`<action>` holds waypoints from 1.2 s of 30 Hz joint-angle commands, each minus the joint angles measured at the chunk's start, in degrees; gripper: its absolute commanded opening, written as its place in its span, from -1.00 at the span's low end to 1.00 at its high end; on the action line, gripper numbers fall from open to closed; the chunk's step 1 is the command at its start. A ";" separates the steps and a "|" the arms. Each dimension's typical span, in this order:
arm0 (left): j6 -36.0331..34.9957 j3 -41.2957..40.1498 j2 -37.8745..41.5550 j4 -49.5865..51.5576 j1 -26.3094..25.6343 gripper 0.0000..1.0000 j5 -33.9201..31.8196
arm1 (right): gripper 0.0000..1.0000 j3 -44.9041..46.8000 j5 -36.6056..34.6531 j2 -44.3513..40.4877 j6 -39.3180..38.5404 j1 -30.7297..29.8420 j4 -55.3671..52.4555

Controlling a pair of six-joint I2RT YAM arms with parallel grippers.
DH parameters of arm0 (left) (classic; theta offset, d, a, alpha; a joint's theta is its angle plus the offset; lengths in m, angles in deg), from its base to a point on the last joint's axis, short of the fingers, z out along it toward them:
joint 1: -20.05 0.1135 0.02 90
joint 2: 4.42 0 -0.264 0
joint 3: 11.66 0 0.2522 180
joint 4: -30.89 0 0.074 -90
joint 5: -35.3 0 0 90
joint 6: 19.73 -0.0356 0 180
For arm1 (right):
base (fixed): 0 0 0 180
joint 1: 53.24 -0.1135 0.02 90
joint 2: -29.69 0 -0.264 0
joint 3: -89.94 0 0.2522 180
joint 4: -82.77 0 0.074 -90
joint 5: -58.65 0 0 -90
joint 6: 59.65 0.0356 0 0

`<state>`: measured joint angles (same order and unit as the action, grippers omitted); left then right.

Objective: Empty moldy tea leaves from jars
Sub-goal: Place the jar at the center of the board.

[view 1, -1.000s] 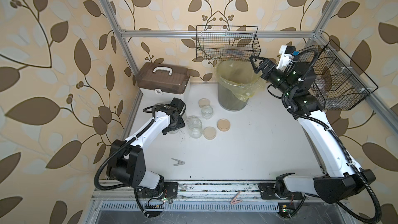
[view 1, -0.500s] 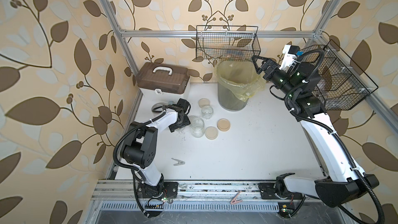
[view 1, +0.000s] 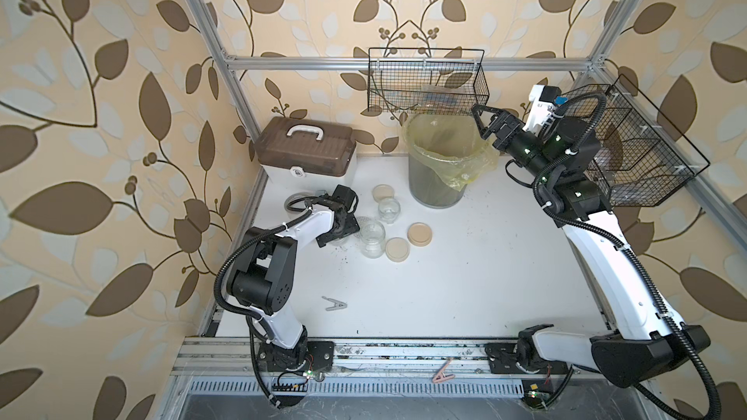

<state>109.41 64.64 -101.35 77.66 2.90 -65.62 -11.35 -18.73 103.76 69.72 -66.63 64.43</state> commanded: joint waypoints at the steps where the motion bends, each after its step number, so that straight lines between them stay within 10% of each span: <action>1: -1.07 0.51 -0.81 4.93 0.36 0.93 2.07 | 1.00 -0.11 -0.23 0.04 0.01 -0.26 0.15; 25: -11.08 4.96 20.76 1.14 0.27 0.98 0.03 | 1.00 0.55 -1.58 -0.54 -1.04 -0.55 -0.24; 36: -14.29 -4.87 43.24 -3.22 1.45 0.98 -28.53 | 1.00 20.61 -16.60 -13.35 -8.67 6.39 -7.81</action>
<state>97.58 64.12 -60.06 74.58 3.40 -82.42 2.81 -27.91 94.23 64.02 -61.71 59.49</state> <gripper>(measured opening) 0.988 1.000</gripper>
